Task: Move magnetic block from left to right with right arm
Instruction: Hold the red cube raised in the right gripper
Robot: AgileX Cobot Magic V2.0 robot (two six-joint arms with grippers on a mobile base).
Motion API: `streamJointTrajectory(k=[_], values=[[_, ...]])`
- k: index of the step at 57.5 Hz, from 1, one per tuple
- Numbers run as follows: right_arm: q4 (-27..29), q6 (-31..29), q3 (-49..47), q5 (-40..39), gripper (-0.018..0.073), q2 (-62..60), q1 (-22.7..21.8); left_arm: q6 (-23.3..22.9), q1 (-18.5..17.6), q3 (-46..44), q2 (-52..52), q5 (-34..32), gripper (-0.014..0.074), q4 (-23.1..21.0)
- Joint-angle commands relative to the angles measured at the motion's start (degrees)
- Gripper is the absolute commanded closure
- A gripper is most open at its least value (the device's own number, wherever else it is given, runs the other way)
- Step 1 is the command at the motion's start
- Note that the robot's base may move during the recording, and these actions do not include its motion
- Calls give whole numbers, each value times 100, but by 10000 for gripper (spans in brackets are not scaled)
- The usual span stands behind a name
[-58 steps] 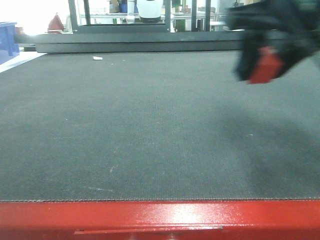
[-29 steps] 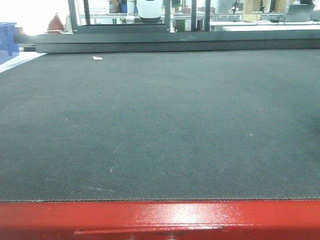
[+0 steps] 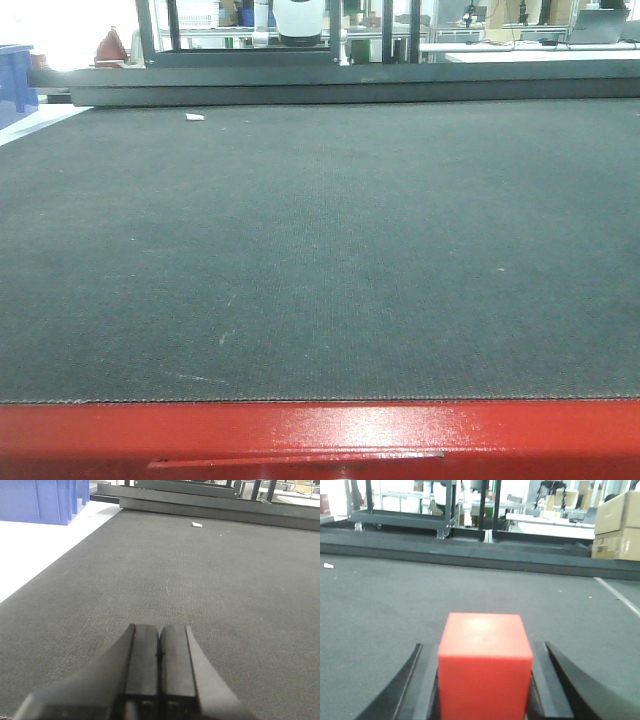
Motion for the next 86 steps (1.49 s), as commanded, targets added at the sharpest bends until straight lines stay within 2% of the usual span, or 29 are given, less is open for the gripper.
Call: streamJointTrajectory(k=[1, 10, 86], values=[[-67, -63, -160, -115, 339, -242, -33, 0, 3, 45, -71, -498, 722, -51], [-67, -63, -160, 72, 339, -330, -33, 0, 3, 45, -71, -498, 722, -51], [-67, -63, -160, 66, 339, -330, -33, 0, 3, 45, -71, -498, 722, -51]])
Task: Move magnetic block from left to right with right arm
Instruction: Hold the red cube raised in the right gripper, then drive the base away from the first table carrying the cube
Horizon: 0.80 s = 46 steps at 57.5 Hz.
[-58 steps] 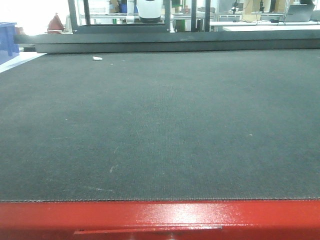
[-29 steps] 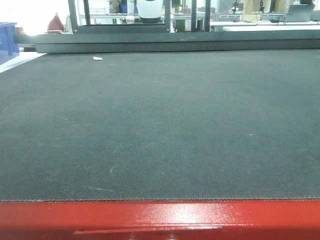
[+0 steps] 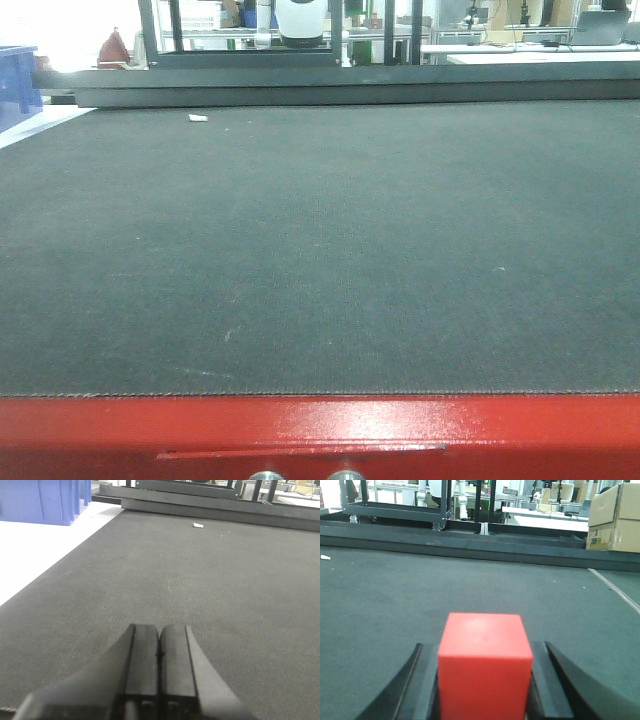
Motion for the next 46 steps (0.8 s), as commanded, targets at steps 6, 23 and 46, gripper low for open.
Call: streamJointTrajectory(k=[6, 23, 46], values=[[-67, -43, -160, -477, 339, 38, -33, 0, 3, 45, -71, -498, 722, -51], [-67, -43, -160, -477, 339, 38, -33, 0, 3, 45, -71, -498, 722, -51], [-67, -43, -160, -477, 339, 38, -33, 0, 3, 45, -71, -498, 722, -51]])
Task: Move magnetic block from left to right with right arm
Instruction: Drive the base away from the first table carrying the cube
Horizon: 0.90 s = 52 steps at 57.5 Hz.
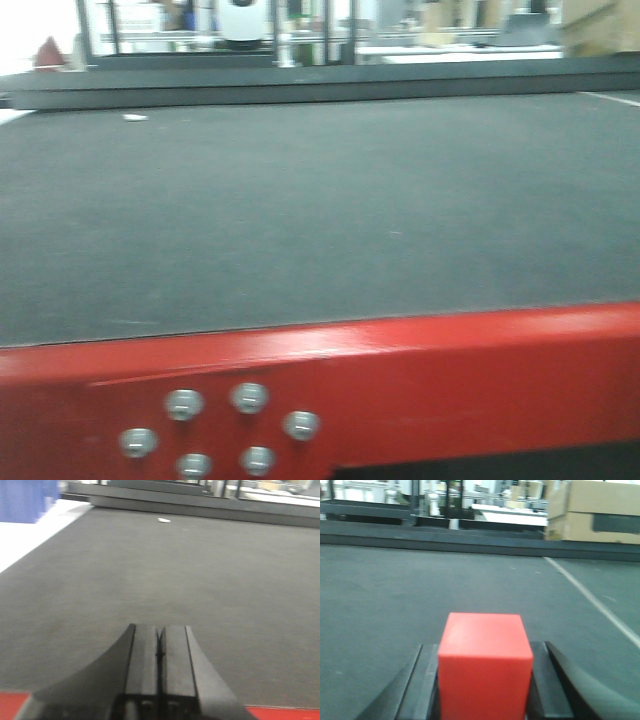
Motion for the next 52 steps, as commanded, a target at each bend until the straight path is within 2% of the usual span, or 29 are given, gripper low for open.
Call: streamJointTrajectory(k=[1, 52], values=[[-67, -43, -160, -477, 339, 38, -33, 0, 3, 45, -71, -498, 722, -51], [-67, -43, -160, -477, 339, 38, -33, 0, 3, 45, -71, -498, 722, -51]])
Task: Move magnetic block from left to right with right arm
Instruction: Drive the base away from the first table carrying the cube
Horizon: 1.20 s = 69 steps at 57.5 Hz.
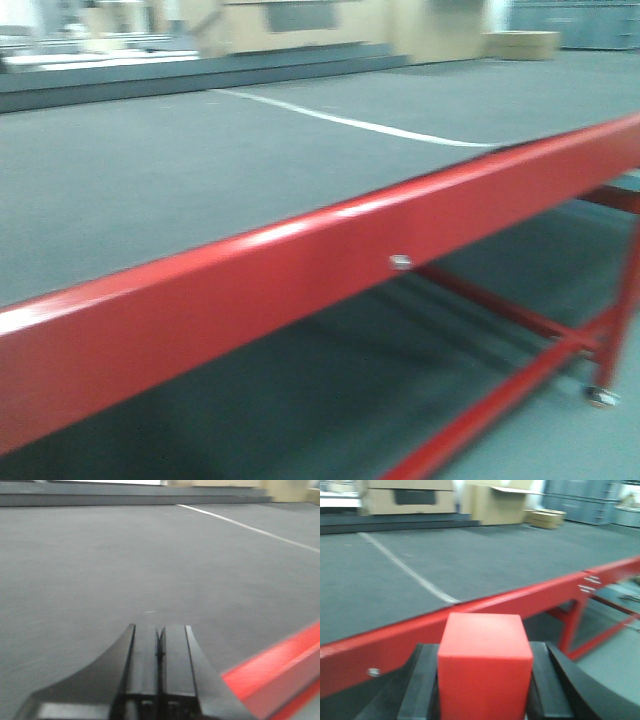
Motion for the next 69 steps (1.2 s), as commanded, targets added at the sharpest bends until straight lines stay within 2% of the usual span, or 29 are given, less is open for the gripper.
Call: streamJointTrajectory(k=[1, 69], values=[[-67, -38, -160, -479, 339, 38, -33, 0, 3, 45, -71, -498, 722, -51], [-67, -38, -160, -479, 339, 38, -33, 0, 3, 45, -71, -498, 722, -51]])
